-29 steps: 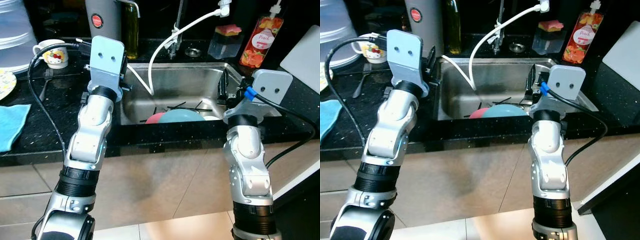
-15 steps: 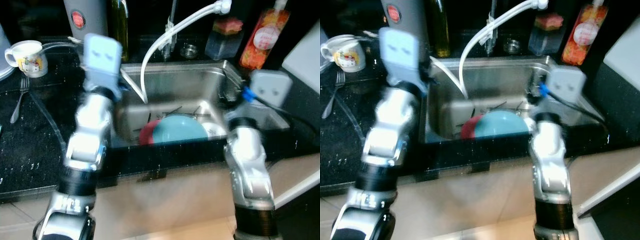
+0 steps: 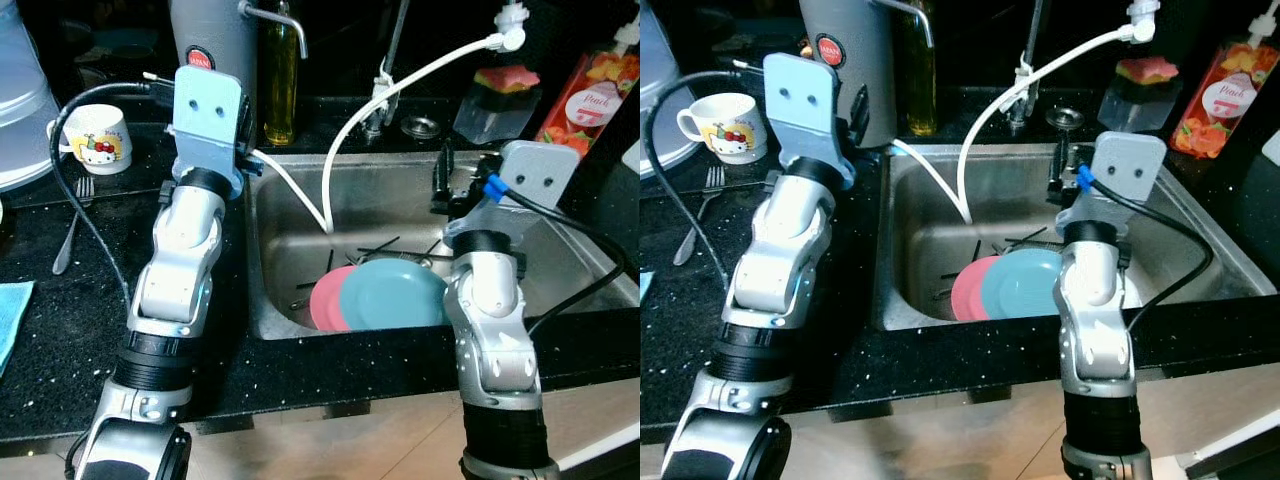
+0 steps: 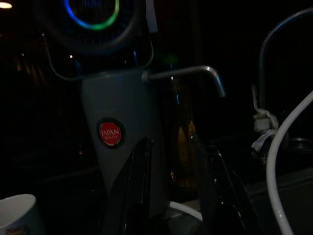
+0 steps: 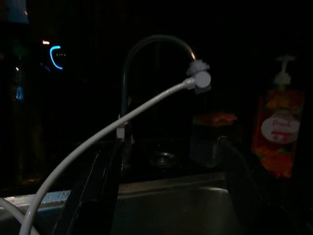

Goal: Kitchen organization

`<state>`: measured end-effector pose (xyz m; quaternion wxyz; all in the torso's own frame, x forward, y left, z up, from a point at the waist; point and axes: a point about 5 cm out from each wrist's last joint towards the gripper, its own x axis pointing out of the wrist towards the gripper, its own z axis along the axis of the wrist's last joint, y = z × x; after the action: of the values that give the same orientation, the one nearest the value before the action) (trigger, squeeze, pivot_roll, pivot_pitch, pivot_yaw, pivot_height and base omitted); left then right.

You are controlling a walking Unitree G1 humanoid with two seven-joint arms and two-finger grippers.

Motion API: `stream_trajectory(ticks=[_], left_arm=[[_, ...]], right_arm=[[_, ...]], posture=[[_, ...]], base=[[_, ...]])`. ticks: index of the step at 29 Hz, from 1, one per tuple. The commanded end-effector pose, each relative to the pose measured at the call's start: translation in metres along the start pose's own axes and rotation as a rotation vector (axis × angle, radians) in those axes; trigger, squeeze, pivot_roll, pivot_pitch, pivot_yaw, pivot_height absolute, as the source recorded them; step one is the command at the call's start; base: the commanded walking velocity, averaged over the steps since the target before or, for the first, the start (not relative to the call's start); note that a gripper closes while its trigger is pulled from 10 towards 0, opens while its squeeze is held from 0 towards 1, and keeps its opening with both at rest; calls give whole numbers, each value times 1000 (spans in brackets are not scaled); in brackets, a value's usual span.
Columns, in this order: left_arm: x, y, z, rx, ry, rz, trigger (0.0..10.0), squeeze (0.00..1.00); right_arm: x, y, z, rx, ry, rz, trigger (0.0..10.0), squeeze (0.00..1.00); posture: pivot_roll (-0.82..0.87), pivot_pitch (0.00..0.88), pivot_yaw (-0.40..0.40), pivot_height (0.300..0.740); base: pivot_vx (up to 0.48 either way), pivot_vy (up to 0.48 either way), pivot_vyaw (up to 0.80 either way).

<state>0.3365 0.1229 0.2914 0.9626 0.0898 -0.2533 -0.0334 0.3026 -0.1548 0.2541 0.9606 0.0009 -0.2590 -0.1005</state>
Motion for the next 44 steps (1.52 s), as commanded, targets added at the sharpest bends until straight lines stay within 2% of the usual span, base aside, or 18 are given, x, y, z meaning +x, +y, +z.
stream_trajectory(ticks=[1,5,7,9,11,13,14,15,17,19,21,24,30,35,37,42,43,44], left_arm=[[-1,-3,-3,-3,16,-12,10000,0],[-2,-3,-4,-8,26,-14,10000,0],[-1,-3,-7,23,62,-14,10000,0],[1,1,-15,88,153,9,10000,0],[2,2,-17,111,186,8,10000,0],[4,7,-18,180,254,5,10000,0],[5,13,-19,154,311,37,10000,0],[5,13,-19,154,311,37,10000,0],[9,23,-20,103,381,102,10000,0],[14,39,-17,124,419,183,10000,0],[15,49,-17,147,438,234,10000,0],[8,69,-28,137,543,353,10000,0],[-5,86,-48,45,702,519,10000,0],[-12,105,-56,1,777,635,10000,0],[-15,112,-59,-22,811,668,10000,0],[-18,119,-58,-5,828,676,10000,0],[-19,120,-58,-3,833,678,10000,1000],[-19,120,-57,2,838,681,10000,1000]], right_arm=[[-1,-1,-2,-1,9,-6,10000,0],[-1,-1,-3,0,11,-3,10000,0],[-1,0,-3,0,13,-1,10000,0],[-2,0,-3,0,16,3,10000,0],[-2,1,-4,-4,23,7,10000,0],[-2,2,-5,-9,43,18,10000,0],[-2,3,-8,-17,63,25,10000,0],[-2,3,-8,-17,63,25,10000,0],[-2,5,-12,-25,87,38,10000,0],[-3,12,-13,-9,94,70,10000,0],[-4,16,-12,0,94,88,10000,0],[-6,22,-12,21,99,109,10000,0],[-7,25,-13,24,110,120,10000,0],[-7,21,-14,17,112,107,10000,0],[-7,20,-15,18,116,100,10000,0],[-9,23,-13,21,113,108,10000,0],[-8,22,-13,21,114,108,10000,0],[-7,22,-13,25,115,112,10000,0]], posture=[[177,0,-52,740],[176,0,-52,740],[177,0,-52,740],[177,0,-52,740],[177,0,-51,740],[184,0,-52,740],[187,0,-55,740],[187,0,-55,740],[195,0,-59,740],[198,0,-61,740],[198,0,-62,740],[203,0,-67,740],[204,0,-66,740],[215,0,-65,740],[218,0,-63,740],[229,18,-49,740],[235,25,-45,740],[246,37,-39,740]], base=[[0,0,0],[0,0,0],[0,0,0],[0,0,0],[0,0,0],[0,0,0],[0,0,0],[0,0,0],[0,0,0],[0,0,0],[0,0,0],[0,0,0],[0,0,0],[0,0,0],[0,0,0],[0,0,0],[0,0,0],[0,0,0]])
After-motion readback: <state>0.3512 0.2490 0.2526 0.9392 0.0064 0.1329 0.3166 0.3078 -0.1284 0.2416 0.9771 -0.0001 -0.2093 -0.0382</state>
